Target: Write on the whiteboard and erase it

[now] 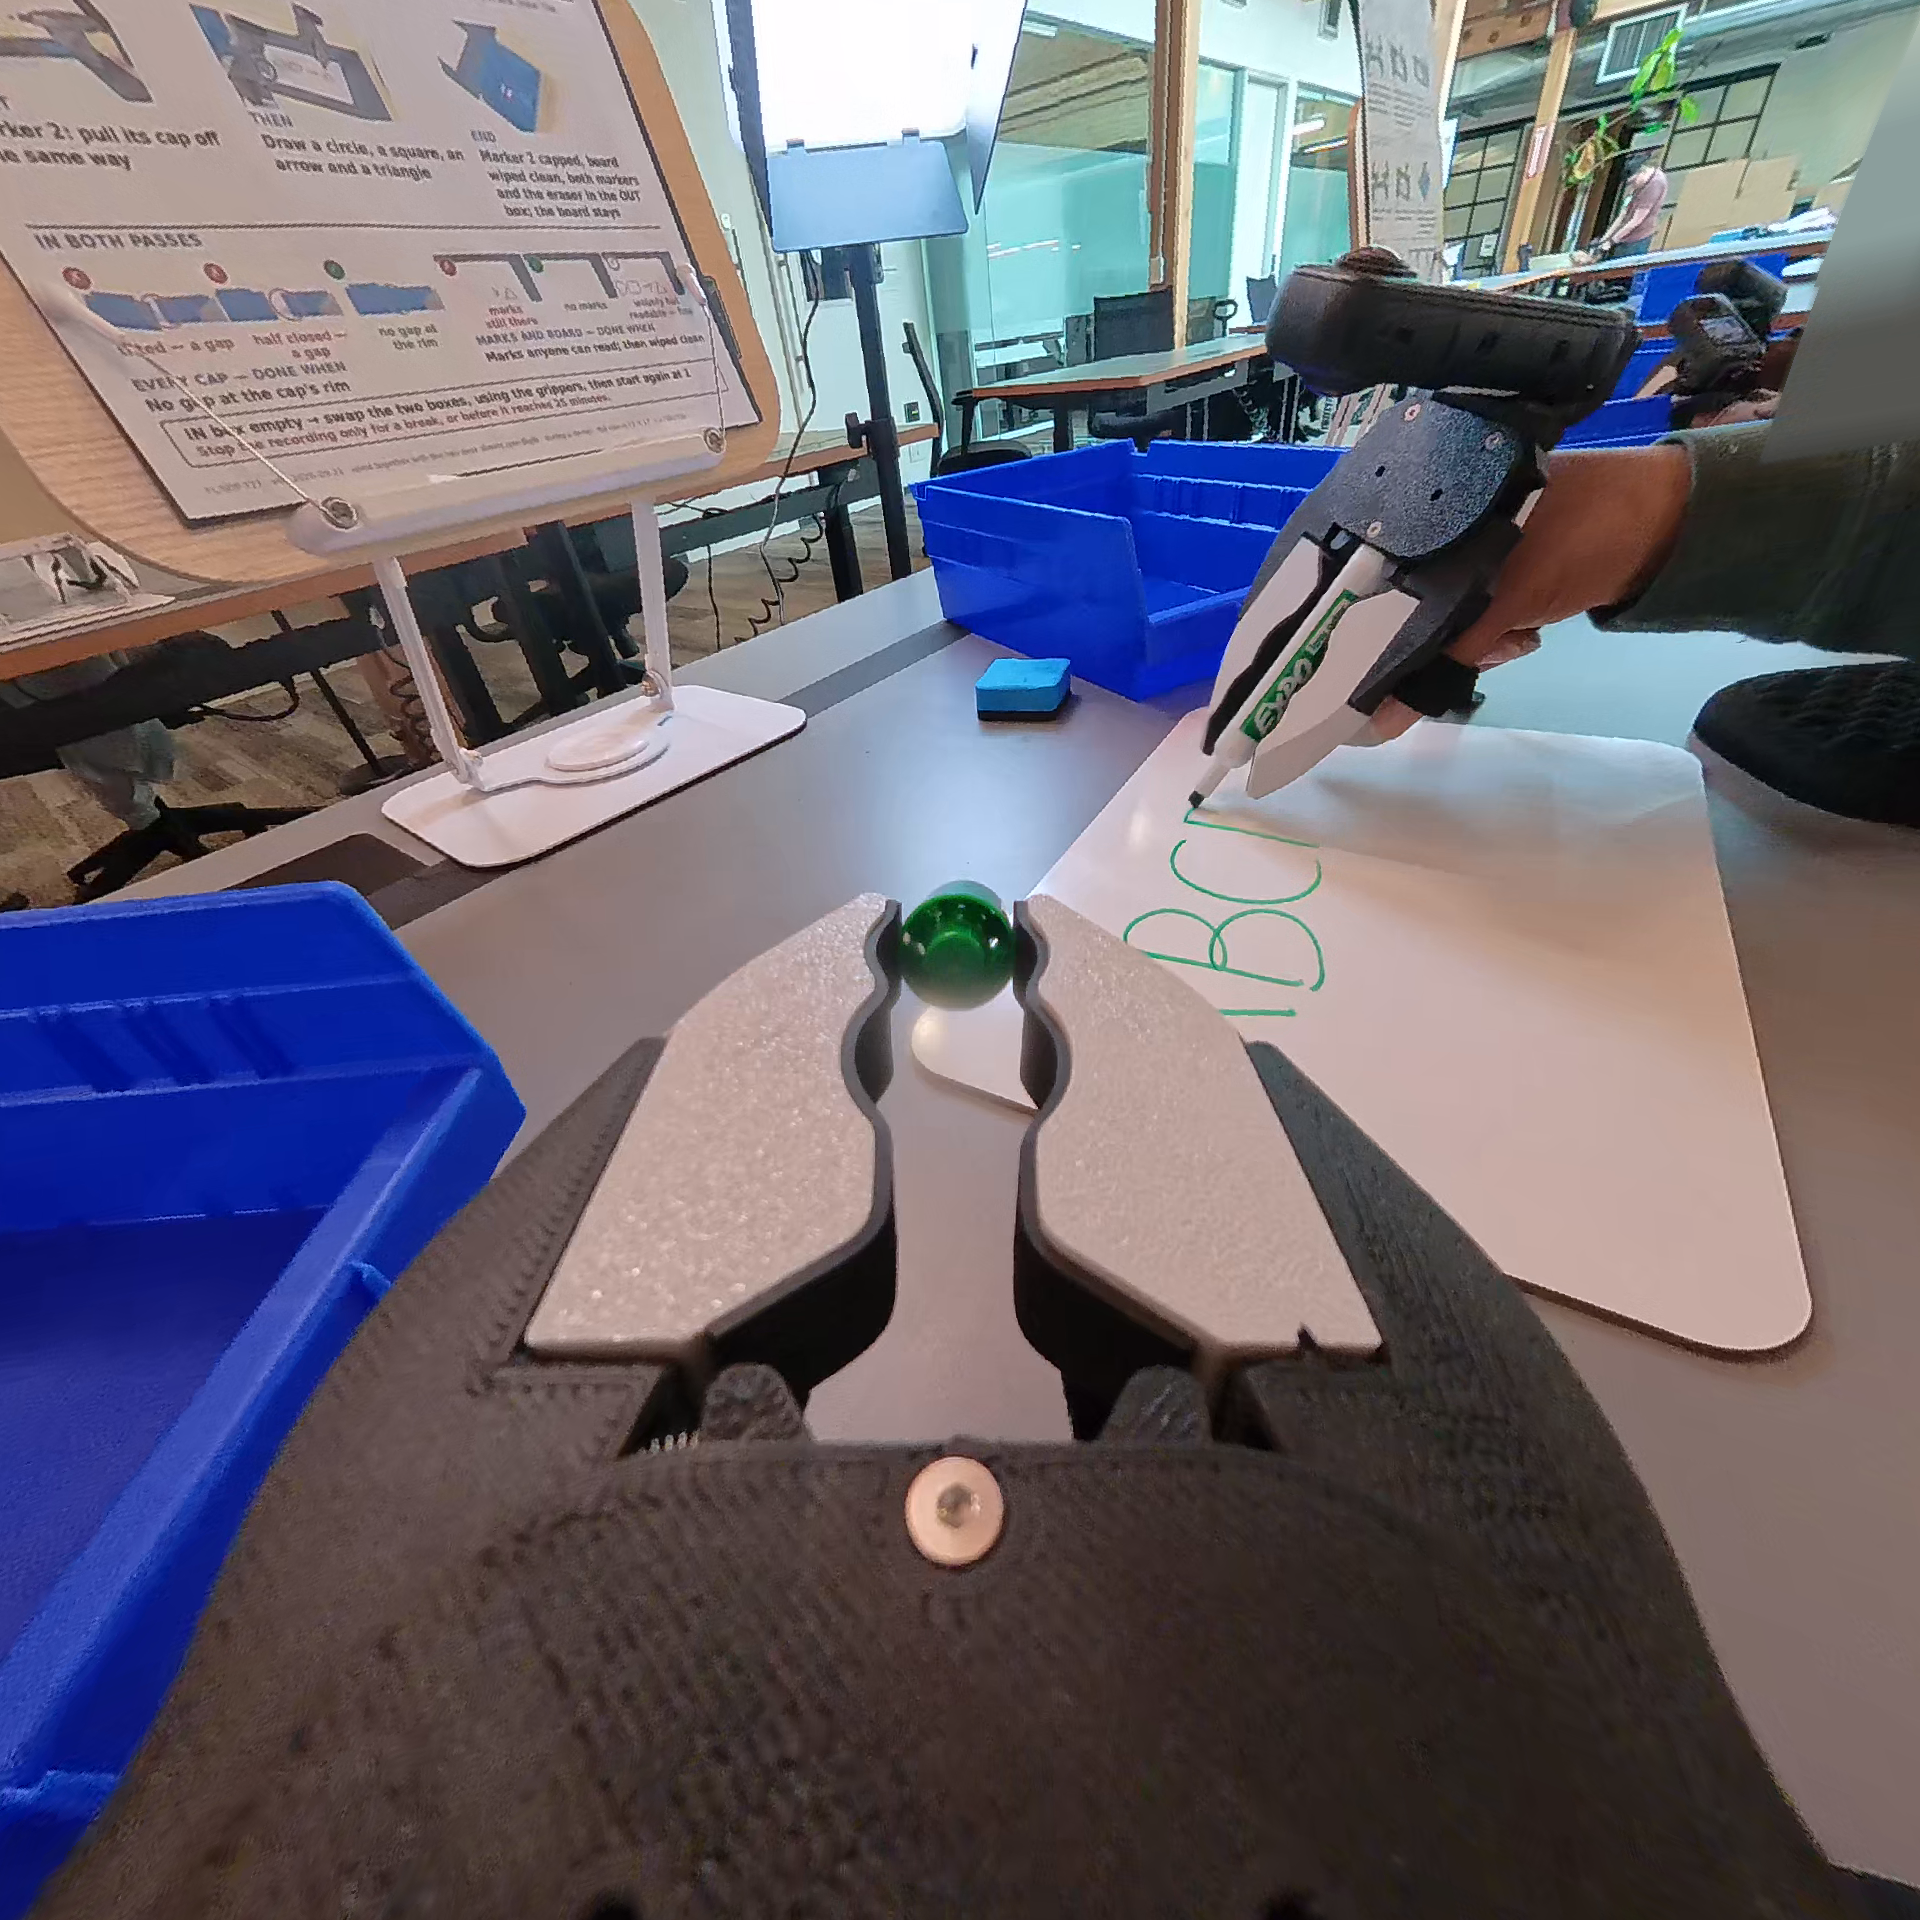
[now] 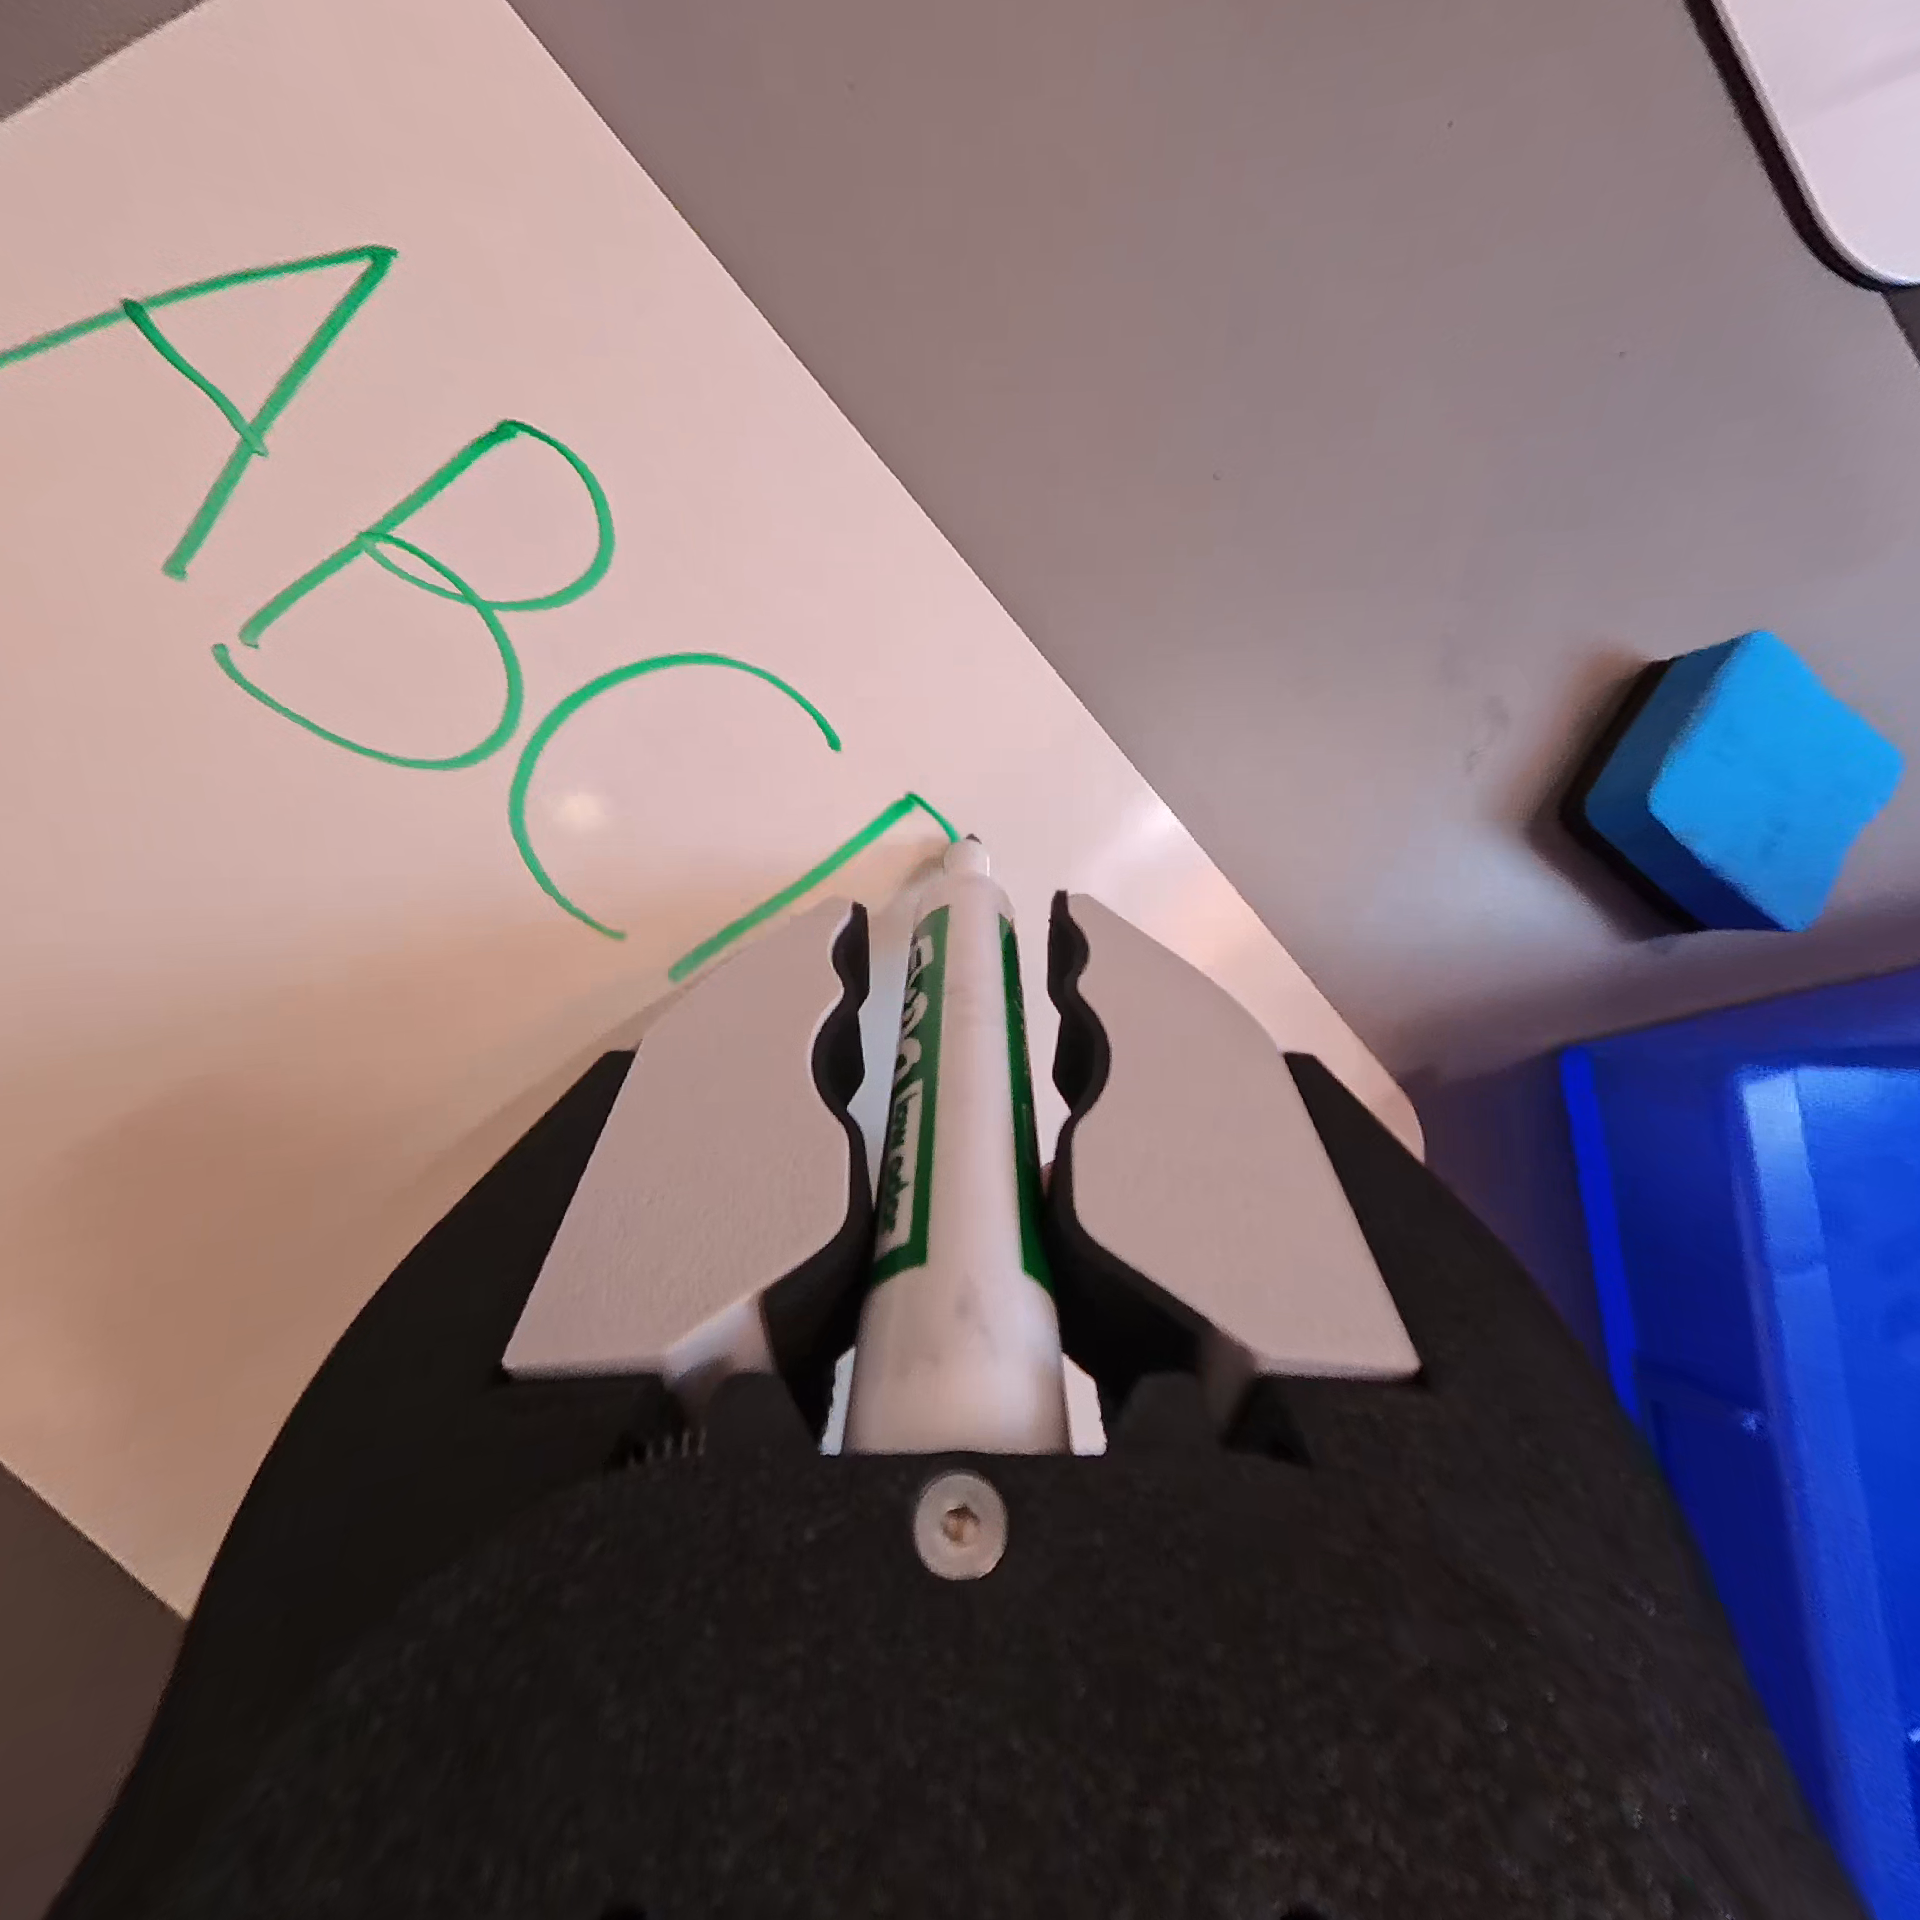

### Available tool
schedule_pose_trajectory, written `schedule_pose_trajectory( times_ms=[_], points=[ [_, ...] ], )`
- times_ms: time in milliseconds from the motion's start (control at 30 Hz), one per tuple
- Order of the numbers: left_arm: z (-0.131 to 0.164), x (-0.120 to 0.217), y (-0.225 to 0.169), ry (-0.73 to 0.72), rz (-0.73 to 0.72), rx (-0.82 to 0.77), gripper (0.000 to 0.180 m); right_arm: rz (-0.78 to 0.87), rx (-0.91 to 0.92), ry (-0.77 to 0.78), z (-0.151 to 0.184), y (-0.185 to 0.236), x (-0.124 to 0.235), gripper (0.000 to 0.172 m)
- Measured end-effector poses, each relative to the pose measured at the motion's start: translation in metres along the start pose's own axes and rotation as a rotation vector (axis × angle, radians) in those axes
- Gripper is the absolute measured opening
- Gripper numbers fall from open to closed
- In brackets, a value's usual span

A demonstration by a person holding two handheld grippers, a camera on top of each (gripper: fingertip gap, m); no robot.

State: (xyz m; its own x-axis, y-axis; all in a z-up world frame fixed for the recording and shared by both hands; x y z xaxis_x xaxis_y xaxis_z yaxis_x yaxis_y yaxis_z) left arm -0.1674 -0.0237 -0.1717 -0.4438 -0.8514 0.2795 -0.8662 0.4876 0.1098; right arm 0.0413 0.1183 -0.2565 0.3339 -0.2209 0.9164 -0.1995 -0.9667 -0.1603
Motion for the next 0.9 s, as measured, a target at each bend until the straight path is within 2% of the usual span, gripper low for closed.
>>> schedule_pose_trajectory(
  times_ms=[233,433,700,900],
  points=[
    [0.002,-0.002,0.0,0.013,0.001,-0.004,0.02,-0.013,-0.019,0.032,0.033,0.012,0.016,0.034],
    [0.005,-0.005,-0.005,0.032,0.012,-0.021,0.02,-0.057,0.05,-0.01,0.018,0.049,0.017,0.035],
    [0.007,-0.007,-0.004,0.04,0.02,-0.013,0.02,0.029,-0.07,-0.036,0.031,-0.007,0.022,0.035],
    [0.007,-0.007,-0.004,0.04,0.014,-0.019,0.02,0.051,-0.075,-0.021,0.027,-0.021,0.007,0.035]
  ],
)
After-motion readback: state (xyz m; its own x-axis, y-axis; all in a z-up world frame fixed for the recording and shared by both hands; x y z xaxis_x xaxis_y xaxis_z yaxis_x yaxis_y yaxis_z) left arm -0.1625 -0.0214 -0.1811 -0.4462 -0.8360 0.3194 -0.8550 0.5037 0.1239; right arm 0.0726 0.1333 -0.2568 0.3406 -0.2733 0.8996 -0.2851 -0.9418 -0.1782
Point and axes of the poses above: each gripper's, where its closed fingertips meet, x back along the fingers, z out of its underside, y = z × x across the jaws, the point moved 1 cm from there along x, back along the fingers, and after that the axes turned 12 degrees about y, right-handed, at the moved point
